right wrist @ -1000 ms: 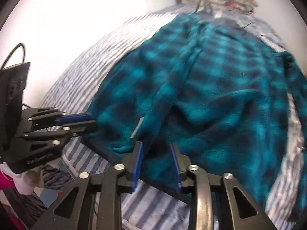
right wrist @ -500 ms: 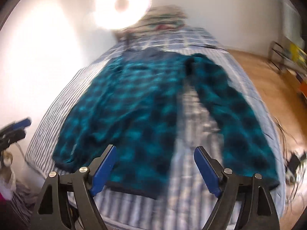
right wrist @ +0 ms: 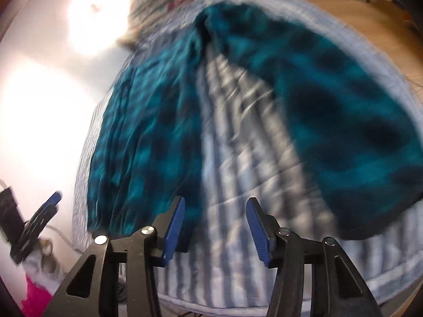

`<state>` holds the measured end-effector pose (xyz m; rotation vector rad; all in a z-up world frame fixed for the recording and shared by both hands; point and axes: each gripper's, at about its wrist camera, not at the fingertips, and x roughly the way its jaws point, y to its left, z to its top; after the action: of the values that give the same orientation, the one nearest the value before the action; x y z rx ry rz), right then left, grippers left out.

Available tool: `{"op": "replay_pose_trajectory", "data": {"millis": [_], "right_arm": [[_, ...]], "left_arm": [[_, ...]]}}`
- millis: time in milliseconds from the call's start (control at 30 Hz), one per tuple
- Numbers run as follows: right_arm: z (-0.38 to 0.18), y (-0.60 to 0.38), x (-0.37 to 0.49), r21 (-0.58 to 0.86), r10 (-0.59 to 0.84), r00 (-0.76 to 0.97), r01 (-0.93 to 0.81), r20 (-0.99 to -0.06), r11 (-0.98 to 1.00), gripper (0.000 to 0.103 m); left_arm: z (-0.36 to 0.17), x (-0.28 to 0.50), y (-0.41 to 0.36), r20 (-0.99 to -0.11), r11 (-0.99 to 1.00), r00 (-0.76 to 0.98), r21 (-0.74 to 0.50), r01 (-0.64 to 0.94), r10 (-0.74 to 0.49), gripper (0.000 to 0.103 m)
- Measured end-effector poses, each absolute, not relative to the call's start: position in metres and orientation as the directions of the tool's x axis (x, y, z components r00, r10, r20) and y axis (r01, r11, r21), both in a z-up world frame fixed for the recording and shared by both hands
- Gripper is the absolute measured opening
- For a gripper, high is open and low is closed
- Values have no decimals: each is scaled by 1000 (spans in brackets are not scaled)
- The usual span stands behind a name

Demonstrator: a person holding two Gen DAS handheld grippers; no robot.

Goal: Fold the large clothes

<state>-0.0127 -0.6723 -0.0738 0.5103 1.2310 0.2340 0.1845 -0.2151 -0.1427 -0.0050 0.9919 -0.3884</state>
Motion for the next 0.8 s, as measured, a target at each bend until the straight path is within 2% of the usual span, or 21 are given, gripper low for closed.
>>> {"op": "replay_pose_trajectory", "data": {"millis": [100,167,233,300,400,467,533,667,700,733,800], "right_arm": [[-87,-657,-7,501,462,282,83,-841,862,51],[-96,-648,-3,532,498,254,83,-829,843,46],[-97,-639,1,534,509,230,57,-829,844,11],[-92,-632,3,463,440,236,46,-866,885,1],[-56,-636,-5,363,331,332,37,-883,931,0],[-48,-640,-8,343,307,352,42,-884,938,0],[-63,-634,-7,348,324,294,29,-899,937,0],[-88,-619,-10,270,267,217,-14,-939,963,3],[-86,-620,-11,281,277,220,-14,-935,960,8],[-79,-624,-12,300,295,238,-18,-925,954,20],[-59,-639,-17,311,301,314,-18,-900,950,32]], "left_arm": [[-170,193,-199,-854,951,446,-159,264,-267,67],[-187,196,-192,-875,955,407,-173,243,-262,67],[-199,196,-190,-889,960,386,-166,227,-245,67],[-210,197,-190,-905,962,361,-151,228,-227,67],[-221,195,-189,-914,962,343,-140,235,-217,67],[-223,196,-189,-914,962,342,-142,235,-219,67],[-224,195,-190,-914,961,342,-138,238,-216,67],[-218,195,-190,-912,961,349,-137,240,-217,67],[-212,193,-190,-905,960,360,-144,241,-227,67],[-207,193,-190,-899,958,370,-148,244,-233,67],[-192,190,-192,-880,953,399,-162,257,-258,67]]}}
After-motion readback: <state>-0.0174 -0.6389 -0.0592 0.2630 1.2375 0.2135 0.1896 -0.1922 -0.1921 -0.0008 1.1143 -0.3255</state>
